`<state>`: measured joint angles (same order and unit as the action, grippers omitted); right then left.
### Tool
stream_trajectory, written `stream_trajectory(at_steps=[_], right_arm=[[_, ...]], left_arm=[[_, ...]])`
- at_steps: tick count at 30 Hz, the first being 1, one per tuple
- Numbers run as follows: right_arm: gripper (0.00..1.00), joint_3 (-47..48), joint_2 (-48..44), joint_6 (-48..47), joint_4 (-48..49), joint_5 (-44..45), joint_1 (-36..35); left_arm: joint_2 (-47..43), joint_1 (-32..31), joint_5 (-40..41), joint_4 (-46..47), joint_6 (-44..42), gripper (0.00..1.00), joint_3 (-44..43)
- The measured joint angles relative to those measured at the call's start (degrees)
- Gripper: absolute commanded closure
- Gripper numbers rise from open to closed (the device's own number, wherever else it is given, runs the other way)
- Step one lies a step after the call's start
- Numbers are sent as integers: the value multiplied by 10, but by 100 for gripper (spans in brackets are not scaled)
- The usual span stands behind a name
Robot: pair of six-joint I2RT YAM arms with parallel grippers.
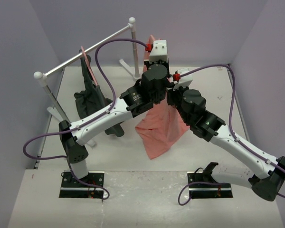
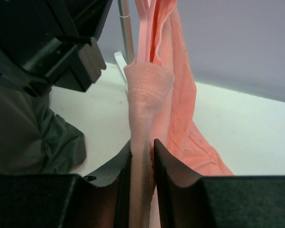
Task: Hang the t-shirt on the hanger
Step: Place the hanger at the clothesline.
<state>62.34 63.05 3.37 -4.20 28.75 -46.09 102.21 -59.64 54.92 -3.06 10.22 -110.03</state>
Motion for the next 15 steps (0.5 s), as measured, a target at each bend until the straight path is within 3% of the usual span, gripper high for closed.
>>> stream_trajectory(at_steps=[2,9,11,15], right_arm=[[100,0,9,-4,3,-2,0],[100,-3,21,-7,11,-32,12],[100,-19,7,-7,30,-55,19],[100,-78,-51,-10,62,-102,29]], left_arm=[[0,0,0,-8,2,100,0],[-5,4,0,-29,3,97,0],[-14,4,-6,-35,2,86,4],[-43,-7,-27,-39,-3,46,23]])
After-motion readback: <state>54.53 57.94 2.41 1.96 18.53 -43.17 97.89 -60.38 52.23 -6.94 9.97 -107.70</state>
